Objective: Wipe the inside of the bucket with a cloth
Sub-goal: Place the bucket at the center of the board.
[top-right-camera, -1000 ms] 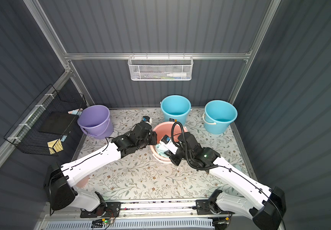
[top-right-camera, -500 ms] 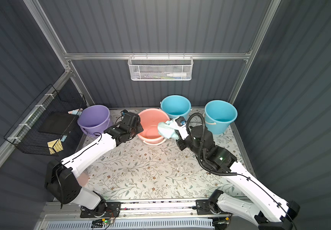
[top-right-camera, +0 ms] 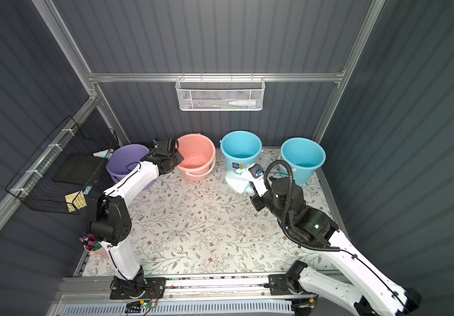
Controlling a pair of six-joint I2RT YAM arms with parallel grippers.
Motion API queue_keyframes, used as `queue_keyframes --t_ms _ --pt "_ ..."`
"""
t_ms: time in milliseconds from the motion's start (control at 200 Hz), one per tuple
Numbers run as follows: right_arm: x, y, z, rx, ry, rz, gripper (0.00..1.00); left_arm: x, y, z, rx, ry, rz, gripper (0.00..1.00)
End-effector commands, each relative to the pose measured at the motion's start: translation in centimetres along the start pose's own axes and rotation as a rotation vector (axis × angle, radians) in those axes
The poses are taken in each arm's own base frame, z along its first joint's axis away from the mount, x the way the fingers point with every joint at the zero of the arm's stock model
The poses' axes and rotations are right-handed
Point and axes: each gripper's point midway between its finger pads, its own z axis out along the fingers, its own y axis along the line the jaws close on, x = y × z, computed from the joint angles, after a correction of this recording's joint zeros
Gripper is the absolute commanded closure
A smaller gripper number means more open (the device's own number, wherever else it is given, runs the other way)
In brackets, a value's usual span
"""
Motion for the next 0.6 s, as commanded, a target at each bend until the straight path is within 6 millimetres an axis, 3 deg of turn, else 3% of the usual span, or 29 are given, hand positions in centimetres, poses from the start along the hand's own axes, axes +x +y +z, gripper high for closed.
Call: queue_keyframes --t_ms 0,270,475,595 --pt "-0.1 -0.4 -0.6 0.013 -0.004 -0.007 1.00 -2.3 -1.7 1.6 0.056 -0.020 -0.011 1.00" --pt "0.1 -0.6 -0.9 0.022 0.001 -0.019 1.00 -2.6 -3.7 7.1 0.085 0.048 -0.010 1.00" --pt "0.4 -0.5 -0.9 0.018 0.013 -0.022 1.00 -3.4 -4.4 8.0 0.091 0.037 -0.027 0.76" --pt "0.3 -0.6 -1.1 0.018 0.012 -0.022 1.00 -4.2 -5.0 7.3 0.109 0.030 -0.027 0.71"
